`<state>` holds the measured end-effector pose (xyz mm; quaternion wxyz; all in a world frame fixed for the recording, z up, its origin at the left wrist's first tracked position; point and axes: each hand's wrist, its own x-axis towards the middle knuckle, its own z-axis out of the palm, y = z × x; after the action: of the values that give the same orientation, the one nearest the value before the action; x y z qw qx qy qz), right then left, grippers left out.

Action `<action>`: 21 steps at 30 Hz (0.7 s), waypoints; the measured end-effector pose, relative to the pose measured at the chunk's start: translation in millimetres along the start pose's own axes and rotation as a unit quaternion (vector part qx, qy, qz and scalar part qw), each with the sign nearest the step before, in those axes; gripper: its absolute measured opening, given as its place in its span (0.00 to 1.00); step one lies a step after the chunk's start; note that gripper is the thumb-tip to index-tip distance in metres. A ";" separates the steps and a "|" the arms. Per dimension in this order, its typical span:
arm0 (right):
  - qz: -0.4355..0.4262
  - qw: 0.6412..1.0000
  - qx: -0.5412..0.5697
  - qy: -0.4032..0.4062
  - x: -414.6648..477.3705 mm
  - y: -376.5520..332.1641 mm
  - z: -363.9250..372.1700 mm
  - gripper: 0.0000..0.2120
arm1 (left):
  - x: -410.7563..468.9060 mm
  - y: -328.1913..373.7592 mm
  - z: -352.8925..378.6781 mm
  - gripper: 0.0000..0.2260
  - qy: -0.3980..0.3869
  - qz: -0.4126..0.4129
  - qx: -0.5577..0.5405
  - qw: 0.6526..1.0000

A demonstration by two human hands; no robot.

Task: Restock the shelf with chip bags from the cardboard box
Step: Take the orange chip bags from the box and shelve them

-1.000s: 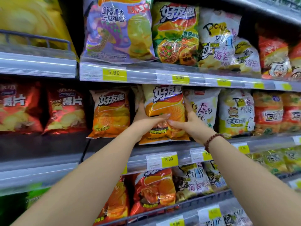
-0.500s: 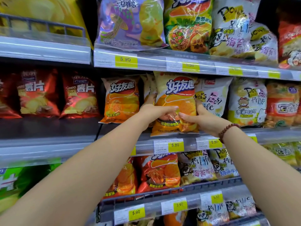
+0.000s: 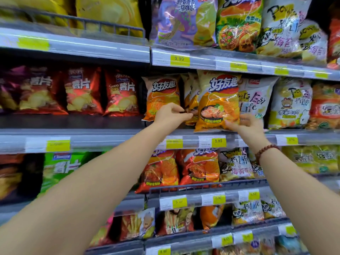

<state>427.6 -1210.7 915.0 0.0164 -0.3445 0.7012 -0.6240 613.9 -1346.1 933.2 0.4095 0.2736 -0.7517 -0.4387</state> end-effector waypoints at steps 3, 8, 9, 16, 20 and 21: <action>0.026 1.000 0.000 0.016 -36.1 -3.3 11.7 0.24 | -33.4 -5.5 -30.3 0.12 -0.013 0.003 0.002 1.000; 0.058 0.998 -0.006 -0.024 -105.3 -13.5 56.4 0.30 | -84.3 -37.2 -87.7 0.06 -0.046 -0.038 0.009 0.998; 0.060 0.998 -0.003 -0.032 -119.1 -15.3 68.0 0.29 | -93.6 -45.4 -99.7 0.06 -0.050 -0.049 0.008 0.998; 0.085 0.987 0.004 -0.138 -197.7 -0.4 155.5 0.26 | -144.1 -125.7 -149.6 0.08 -0.047 -0.113 0.020 0.992; 0.138 0.965 0.003 -0.223 -248.2 54.0 213.4 0.21 | -180.2 -210.5 -155.5 0.08 -0.053 -0.196 0.026 0.979; 0.153 0.957 0.001 -0.247 -262.6 72.1 226.5 0.20 | -191.5 -230.4 -155.9 0.08 -0.050 -0.216 0.033 0.974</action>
<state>696.9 -1275.3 694.2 0.2846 -0.3764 0.7191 -0.5100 857.9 -1373.6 701.4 0.2575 0.4208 -0.7082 -0.5050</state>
